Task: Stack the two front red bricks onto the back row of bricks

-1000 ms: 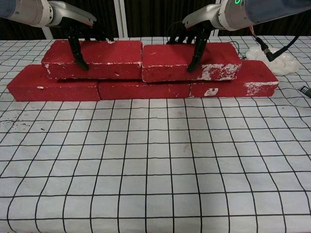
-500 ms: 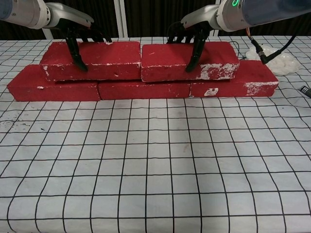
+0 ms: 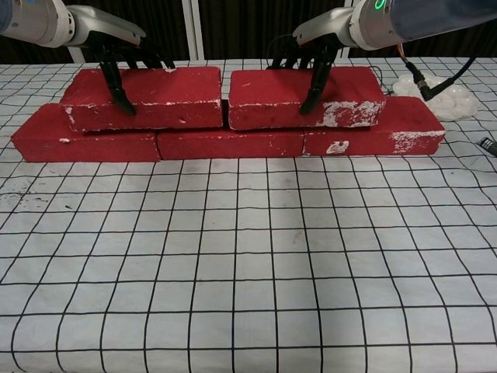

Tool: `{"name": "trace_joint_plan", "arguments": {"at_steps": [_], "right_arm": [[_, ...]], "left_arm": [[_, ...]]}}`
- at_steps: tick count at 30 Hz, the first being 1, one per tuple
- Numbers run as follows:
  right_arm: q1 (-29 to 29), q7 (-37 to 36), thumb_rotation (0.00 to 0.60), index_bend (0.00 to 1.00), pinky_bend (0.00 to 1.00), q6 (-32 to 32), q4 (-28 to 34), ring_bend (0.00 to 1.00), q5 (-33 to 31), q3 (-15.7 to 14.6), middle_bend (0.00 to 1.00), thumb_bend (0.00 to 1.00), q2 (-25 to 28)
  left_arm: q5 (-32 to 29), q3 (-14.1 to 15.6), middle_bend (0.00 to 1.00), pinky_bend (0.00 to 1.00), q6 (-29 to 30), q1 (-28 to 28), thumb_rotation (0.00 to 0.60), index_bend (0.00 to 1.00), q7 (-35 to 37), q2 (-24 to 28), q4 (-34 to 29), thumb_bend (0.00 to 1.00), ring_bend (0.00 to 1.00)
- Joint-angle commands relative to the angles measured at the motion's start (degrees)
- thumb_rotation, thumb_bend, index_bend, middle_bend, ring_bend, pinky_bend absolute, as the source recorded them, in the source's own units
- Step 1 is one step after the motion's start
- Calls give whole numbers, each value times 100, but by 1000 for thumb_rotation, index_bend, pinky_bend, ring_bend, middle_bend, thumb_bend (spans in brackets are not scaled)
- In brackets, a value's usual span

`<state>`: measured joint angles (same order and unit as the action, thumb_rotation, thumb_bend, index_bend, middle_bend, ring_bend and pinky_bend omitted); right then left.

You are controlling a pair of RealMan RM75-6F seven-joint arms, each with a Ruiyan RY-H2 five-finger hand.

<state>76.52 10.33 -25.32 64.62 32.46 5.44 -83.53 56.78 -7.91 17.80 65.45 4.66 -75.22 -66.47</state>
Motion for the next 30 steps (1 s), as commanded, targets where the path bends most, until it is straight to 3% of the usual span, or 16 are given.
{"name": "trace_joint_plan", "arguments": {"at_steps": [1,30], "right_arm": [[-2,-15,600,128,210,11,-16,212,21,5,211,179,-9],[-86,-208,600,128,210,98,-137,211,216,40,211,179,-51]], "left_arm": [[29,-17,190,118,-4,-5,600,205,28,7,3,123,30],[625,-157,187,118,-93,-78,600,192,396,-157,169,74,29]]}}
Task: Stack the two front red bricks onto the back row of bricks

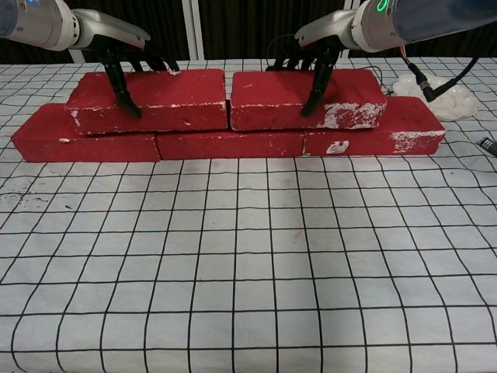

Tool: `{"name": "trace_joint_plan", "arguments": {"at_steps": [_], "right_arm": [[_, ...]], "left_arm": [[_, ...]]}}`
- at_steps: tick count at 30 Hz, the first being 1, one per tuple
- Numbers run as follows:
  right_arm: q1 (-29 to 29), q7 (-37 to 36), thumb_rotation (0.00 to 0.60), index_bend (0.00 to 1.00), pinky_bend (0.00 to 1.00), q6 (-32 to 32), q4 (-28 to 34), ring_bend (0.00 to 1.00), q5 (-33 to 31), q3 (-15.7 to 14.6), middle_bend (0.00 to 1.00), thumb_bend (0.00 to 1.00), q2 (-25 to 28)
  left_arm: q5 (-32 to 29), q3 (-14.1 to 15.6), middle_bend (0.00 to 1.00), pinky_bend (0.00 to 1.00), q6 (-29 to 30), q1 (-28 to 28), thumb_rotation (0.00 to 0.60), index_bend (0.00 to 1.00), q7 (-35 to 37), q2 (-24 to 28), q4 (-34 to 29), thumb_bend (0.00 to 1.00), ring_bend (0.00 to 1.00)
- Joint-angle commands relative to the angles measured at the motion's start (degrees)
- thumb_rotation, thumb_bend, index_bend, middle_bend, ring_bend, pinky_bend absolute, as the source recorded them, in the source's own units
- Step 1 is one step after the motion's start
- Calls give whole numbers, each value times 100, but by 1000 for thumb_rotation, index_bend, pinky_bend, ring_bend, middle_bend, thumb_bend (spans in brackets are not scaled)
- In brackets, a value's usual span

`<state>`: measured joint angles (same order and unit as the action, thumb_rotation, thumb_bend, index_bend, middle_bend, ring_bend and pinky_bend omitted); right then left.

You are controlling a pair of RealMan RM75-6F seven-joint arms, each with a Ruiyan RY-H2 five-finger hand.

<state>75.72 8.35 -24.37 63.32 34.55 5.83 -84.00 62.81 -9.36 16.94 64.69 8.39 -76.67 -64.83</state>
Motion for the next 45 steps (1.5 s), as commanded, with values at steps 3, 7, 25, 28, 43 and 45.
{"name": "trace_joint_plan", "arguments": {"at_steps": [3,7,25,28,43,45], "right_arm": [[-14,-28,600,128,210,3,-30,208,30,5,211,179,-16],[-21,-52,600,128,210,7,-45,200,65,15,207,179,-30],[-39,-134,600,64,195,94,-84,102,141,23,149,133,-43],[-45,-172,600,62,193,131,-117,101,184,42,146,132,-47],[-135,-368,600,53,180,248,-288,89,508,147,108,119,-113],[-146,-392,600,50,175,253,-281,81,542,165,91,109,-107]], "left_arm": [[58,-29,187,116,-37,1,600,189,69,-23,16,59,29],[91,-40,181,100,-72,-2,600,176,122,-28,35,16,15],[204,-29,176,93,-110,5,600,162,189,-72,110,0,12],[225,-25,176,93,-126,5,600,163,204,-74,123,0,12],[312,-59,176,93,-74,-21,600,162,273,-45,86,0,12],[318,-60,176,93,-72,-23,600,162,279,-46,89,0,12]]}}
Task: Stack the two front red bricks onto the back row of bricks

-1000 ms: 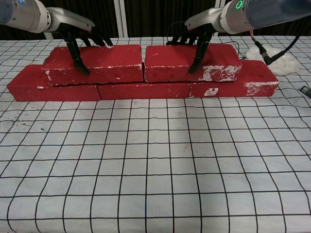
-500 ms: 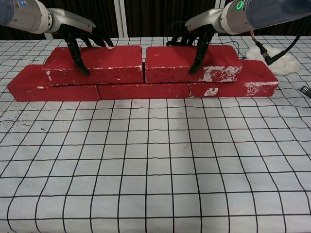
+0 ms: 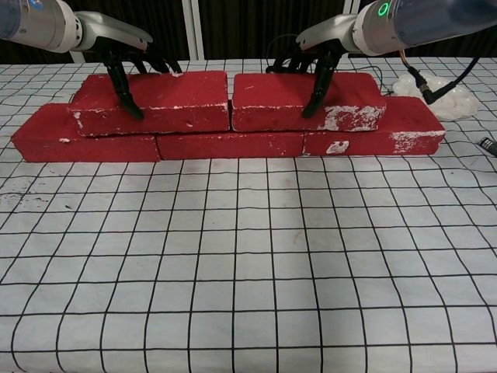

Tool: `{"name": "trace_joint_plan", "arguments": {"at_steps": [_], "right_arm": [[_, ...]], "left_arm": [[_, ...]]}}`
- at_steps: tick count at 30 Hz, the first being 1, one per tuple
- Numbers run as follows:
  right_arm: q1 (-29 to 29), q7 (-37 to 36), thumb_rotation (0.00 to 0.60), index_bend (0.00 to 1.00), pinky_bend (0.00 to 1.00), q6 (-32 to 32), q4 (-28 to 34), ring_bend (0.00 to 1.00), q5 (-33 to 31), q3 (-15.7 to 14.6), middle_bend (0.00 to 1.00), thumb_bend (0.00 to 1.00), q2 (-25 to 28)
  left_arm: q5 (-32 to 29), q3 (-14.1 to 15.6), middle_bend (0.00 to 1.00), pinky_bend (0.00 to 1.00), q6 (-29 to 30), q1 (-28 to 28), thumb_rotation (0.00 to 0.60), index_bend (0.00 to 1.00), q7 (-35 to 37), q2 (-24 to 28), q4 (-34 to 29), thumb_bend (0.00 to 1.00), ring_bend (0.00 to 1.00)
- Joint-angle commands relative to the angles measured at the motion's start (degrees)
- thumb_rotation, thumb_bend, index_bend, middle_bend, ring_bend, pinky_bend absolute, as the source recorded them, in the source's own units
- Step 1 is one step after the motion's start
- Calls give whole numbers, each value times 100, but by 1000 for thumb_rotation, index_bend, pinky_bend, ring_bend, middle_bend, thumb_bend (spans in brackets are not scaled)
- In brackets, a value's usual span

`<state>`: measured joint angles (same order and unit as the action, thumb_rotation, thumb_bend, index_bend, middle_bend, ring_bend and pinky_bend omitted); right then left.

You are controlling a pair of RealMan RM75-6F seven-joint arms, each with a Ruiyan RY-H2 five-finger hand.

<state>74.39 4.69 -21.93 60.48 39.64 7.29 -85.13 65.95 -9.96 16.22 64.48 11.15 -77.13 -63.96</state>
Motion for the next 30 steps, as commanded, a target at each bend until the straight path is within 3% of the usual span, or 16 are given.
{"name": "trace_joint_plan", "arguments": {"at_steps": [1,30], "right_arm": [[-21,-42,600,47,172,12,10,77,54,29,85,105,9],[-107,-249,600,0,131,129,-106,39,376,96,53,52,-17]], "left_arm": [[9,1,176,93,2,-4,600,162,7,-2,4,0,12],[69,21,176,93,-29,9,600,159,48,-45,90,0,12]]}}
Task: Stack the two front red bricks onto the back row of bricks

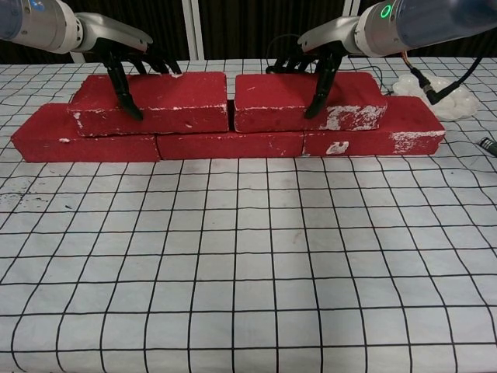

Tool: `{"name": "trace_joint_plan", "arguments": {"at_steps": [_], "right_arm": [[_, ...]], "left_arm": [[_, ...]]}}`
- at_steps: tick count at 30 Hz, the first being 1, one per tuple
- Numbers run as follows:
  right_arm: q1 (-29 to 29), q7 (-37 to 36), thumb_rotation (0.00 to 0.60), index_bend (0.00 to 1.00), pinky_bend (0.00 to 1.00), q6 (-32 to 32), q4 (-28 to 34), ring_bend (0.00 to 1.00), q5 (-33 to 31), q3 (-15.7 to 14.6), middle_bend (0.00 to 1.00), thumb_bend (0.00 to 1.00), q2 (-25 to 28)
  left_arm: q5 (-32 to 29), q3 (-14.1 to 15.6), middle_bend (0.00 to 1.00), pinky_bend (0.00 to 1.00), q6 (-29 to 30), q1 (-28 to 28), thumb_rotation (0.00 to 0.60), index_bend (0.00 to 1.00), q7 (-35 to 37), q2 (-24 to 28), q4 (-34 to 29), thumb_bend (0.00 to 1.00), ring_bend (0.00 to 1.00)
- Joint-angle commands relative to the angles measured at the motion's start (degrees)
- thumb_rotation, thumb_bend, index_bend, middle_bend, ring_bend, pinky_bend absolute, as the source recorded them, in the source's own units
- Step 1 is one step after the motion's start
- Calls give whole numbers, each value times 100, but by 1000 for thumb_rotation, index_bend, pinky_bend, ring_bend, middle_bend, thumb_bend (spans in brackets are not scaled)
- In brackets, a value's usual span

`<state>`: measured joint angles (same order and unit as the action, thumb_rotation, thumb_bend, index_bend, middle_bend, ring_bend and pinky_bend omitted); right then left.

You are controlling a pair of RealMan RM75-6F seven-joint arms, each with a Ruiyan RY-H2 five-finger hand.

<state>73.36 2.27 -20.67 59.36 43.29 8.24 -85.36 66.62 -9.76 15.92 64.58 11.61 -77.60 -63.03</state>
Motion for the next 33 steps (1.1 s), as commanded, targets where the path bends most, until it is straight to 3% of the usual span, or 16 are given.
{"name": "trace_joint_plan", "arguments": {"at_steps": [1,33], "right_arm": [[-6,-14,600,0,127,10,11,39,16,1,53,52,9],[-65,-126,600,0,119,-81,115,16,242,49,52,26,70]], "left_arm": [[3,3,176,93,1,-4,600,159,3,5,-6,0,12],[31,13,176,93,-4,16,600,156,23,1,-1,0,12]]}}
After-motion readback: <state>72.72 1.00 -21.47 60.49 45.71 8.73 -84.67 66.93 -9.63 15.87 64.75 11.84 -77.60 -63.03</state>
